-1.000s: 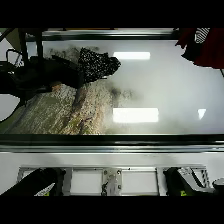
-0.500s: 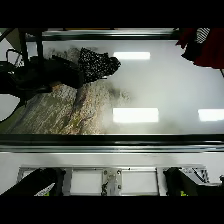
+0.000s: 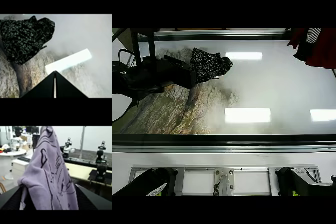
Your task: Fold the clothes and pants, and hang the long-sleeved shirts on hangers.
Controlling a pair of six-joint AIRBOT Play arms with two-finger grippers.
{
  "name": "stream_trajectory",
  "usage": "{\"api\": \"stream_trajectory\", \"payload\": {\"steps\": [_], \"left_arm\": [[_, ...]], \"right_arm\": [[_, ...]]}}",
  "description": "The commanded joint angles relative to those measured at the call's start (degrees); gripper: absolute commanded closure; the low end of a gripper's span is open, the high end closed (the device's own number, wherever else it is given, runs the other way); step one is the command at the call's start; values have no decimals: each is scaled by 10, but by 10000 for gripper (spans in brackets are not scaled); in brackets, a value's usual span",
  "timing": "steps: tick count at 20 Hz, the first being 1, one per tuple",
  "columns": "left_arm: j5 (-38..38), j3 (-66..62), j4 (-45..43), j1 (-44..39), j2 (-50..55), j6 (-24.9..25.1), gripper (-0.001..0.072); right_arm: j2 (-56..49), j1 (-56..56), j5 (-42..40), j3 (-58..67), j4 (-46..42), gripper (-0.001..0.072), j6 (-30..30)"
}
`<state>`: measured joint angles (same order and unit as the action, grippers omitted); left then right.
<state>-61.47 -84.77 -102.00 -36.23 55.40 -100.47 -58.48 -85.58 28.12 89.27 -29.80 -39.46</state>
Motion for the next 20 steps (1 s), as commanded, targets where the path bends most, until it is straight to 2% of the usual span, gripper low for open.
{"api": "stream_trajectory", "payload": {"steps": [1, 4, 7, 9, 13, 17, 20], "left_arm": [[0, 0, 0, 0, 0, 1, 685], [0, 0, 0, 0, 0, 1, 685], [0, 0, 0, 0, 0, 1, 685], [0, 0, 1, 0, 0, -2, 686], [-15, 1, 1, 1, 0, -25, 686], [2, 52, 5, 1, -4, -54, 685], [32, 93, 58, 1, -1, -55, 685]], "right_arm": [[34, 0, 2, 0, 24, -4, 0], [66, 1, 17, 0, 130, -4, 0], [84, 17, 86, 0, 250, -3, 0], [86, 69, 129, 0, 273, -3, 3], [71, 245, 228, -1, 233, -3, 42], [43, 459, 356, -2, 104, -1, 40], [34, 640, 395, -36, -6, -1, -1]]}}
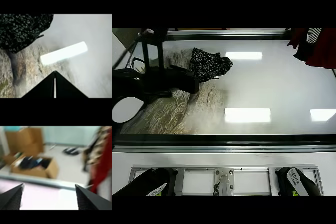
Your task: Fold the clothes and pants, and hang the long-sleeved shirts on hangers.
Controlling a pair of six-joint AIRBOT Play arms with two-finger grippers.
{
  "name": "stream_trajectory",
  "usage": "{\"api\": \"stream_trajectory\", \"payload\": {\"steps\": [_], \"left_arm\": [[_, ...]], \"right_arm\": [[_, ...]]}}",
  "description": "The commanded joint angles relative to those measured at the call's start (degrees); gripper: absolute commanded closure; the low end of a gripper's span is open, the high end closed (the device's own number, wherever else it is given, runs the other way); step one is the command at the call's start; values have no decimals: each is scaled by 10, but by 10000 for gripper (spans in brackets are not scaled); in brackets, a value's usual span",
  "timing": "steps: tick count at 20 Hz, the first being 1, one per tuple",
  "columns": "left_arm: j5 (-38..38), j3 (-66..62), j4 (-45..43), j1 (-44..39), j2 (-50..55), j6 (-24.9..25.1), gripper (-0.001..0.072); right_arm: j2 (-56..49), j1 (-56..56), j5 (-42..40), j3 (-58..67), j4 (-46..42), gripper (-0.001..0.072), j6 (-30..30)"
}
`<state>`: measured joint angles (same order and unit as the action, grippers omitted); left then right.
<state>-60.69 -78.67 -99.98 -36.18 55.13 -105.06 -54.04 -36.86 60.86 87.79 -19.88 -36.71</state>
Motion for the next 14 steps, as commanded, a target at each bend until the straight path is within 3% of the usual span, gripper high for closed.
{"api": "stream_trajectory", "payload": {"steps": [1, 7, 14], "left_arm": [[27, 35, 46, 0, 8, -9, 685], [21, 35, 71, 0, 42, -9, 685], [19, 35, 71, 0, 43, -9, 685]], "right_arm": [[-14, 212, 73, -42, -130, -1, -43], [-44, 464, 71, -173, -166, -1, -54], [-80, 529, 71, -188, -155, 1, -54]]}}
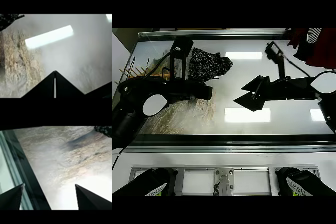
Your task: Fold the clothes and pants, and hang the long-sleeved shirts on hangers.
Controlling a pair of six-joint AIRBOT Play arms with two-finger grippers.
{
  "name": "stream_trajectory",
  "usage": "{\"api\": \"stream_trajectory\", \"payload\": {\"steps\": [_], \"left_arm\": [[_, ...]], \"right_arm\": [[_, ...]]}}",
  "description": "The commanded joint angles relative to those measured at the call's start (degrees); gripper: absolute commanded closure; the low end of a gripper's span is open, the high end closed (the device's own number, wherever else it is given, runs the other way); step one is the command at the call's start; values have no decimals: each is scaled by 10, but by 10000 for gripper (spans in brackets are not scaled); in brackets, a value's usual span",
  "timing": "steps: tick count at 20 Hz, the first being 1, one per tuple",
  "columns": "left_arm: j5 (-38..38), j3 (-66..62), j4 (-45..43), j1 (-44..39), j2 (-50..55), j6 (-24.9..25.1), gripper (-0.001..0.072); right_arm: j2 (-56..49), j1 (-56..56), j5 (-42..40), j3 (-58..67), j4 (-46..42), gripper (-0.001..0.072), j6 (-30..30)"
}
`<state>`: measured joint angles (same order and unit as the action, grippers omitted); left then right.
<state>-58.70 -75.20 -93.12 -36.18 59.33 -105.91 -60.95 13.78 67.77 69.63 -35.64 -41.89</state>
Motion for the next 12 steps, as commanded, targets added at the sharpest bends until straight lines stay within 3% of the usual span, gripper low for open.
{"api": "stream_trajectory", "payload": {"steps": [1, 2, 3, 4, 12], "left_arm": [[0, 0, 2, 0, 1, 0, 685], [0, 0, 2, 0, 1, 0, 685], [0, 0, 2, 0, 1, 0, 685], [0, 0, 2, 0, 1, 0, 685], [0, 0, 2, 0, 1, 0, 686]], "right_arm": [[-12, 23, 2, -7, 3, 59, -2], [-11, 23, 3, -7, 3, 308, -2], [-11, 23, 9, -7, 3, 637, -2], [-11, 23, 13, -7, 3, 691, -2], [-11, 23, 13, -7, 3, 691, -2]]}}
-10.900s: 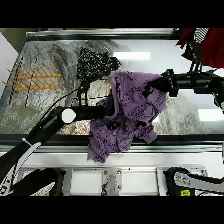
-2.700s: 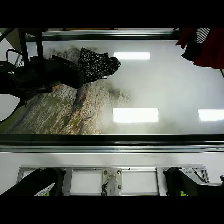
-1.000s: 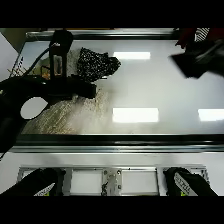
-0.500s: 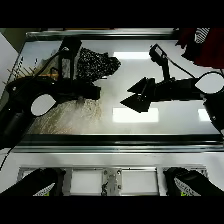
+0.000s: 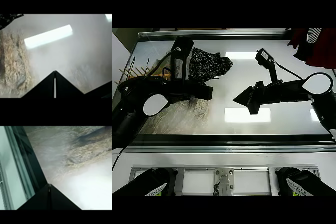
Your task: Fold the clothes and pants, and hang the long-sleeved shirts on hangers.
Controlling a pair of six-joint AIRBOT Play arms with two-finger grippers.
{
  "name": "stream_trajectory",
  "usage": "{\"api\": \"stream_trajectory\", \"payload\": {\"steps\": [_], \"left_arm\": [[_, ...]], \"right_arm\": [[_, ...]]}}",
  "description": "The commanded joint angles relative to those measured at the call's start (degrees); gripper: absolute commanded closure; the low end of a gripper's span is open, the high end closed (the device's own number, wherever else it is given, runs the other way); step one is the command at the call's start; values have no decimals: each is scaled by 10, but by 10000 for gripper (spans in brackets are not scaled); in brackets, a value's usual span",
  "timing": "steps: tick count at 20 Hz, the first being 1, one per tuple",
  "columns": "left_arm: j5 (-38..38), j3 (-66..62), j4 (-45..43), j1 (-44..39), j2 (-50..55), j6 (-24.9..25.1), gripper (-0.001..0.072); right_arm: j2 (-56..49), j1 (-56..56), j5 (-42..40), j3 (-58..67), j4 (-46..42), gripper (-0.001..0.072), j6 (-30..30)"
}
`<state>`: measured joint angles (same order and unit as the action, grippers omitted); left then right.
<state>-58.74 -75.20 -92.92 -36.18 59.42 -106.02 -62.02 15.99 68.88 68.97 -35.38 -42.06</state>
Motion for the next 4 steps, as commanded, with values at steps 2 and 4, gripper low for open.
{"api": "stream_trajectory", "payload": {"steps": [2, 4], "left_arm": [[0, 0, 0, 0, 0, 1, 685], [0, 0, 0, 0, 0, 1, 685]], "right_arm": [[0, 0, 2, 0, 0, 691, 0], [0, 0, 2, 0, 0, 691, 0]]}}
